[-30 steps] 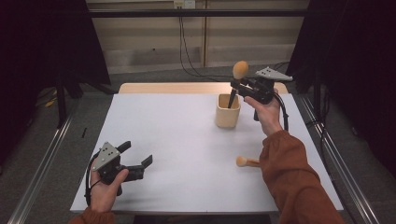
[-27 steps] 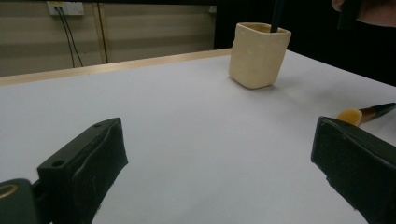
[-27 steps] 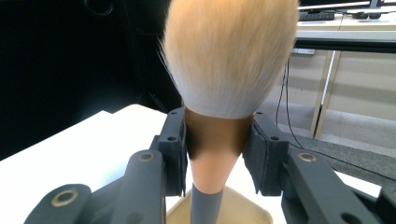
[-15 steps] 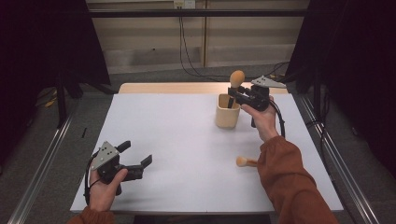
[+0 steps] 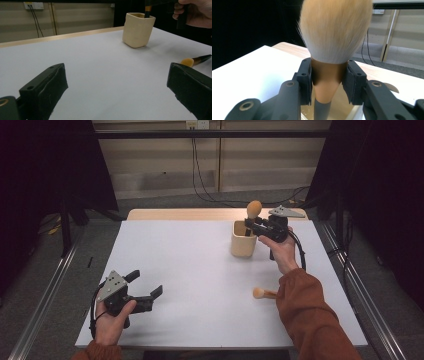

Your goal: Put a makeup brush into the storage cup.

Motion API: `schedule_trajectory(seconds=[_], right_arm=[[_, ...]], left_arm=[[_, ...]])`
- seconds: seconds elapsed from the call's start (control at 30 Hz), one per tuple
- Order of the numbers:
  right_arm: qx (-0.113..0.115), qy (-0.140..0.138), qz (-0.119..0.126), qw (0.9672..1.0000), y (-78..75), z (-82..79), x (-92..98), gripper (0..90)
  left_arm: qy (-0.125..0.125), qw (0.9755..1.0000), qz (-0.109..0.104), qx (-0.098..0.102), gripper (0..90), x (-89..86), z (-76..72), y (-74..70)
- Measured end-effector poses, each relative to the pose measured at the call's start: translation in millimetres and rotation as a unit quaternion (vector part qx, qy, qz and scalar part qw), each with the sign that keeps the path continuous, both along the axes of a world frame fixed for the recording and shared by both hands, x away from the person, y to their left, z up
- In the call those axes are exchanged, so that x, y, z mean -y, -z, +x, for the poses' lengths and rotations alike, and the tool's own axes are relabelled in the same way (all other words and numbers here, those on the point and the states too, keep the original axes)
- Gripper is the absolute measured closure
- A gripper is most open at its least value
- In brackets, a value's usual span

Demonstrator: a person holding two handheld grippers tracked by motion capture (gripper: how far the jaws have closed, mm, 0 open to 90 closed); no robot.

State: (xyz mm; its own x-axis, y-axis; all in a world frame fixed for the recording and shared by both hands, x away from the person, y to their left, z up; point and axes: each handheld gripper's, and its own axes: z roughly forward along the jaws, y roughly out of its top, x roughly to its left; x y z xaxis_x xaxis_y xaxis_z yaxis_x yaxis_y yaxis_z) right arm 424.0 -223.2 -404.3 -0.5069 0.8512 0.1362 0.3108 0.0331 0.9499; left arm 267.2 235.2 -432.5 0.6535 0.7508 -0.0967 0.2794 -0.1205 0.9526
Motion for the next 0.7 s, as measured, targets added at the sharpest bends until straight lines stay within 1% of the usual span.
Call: schedule_trajectory(seconds=[0.23,0.27,0.4,0.47,0.53,0.6,0.7], right_arm=[[-0.009,-0.001,-0.005,0.9999,5.1,0.9,-1.0,62.0],[-0.01,-0.002,-0.006,0.9999,6.7,1.0,-0.5,60.3],[-0.014,0.009,0.003,0.9999,7.3,0.3,0.6,41.4],[-0.015,0.013,-0.004,0.9998,7.3,-0.1,1.2,35.9],[-0.015,0.015,-0.003,0.9998,7.6,-0.8,1.8,30.3],[-0.016,0.014,-0.002,0.9998,7.6,-2.2,2.3,27.7],[-0.012,0.014,-0.003,0.9998,8.0,-4.6,2.2,21.1]], left_arm=[[0.002,1.0,0.001,0.003,2.7,0.2,-0.3,-0.3],[0.002,1.0,0.002,0.003,2.7,0.0,-0.2,-0.3],[0.002,1.0,0.001,0.003,2.7,0.5,-0.2,0.0],[0.002,1.0,0.001,0.003,2.7,0.4,-0.1,0.0],[0.002,1.0,-0.004,0.002,2.7,-0.2,0.0,-0.2],[-0.002,1.0,-0.003,0.002,2.7,0.0,-0.1,-0.3],[-0.003,1.0,-0.003,0.001,2.8,0.0,-0.3,-0.2]])
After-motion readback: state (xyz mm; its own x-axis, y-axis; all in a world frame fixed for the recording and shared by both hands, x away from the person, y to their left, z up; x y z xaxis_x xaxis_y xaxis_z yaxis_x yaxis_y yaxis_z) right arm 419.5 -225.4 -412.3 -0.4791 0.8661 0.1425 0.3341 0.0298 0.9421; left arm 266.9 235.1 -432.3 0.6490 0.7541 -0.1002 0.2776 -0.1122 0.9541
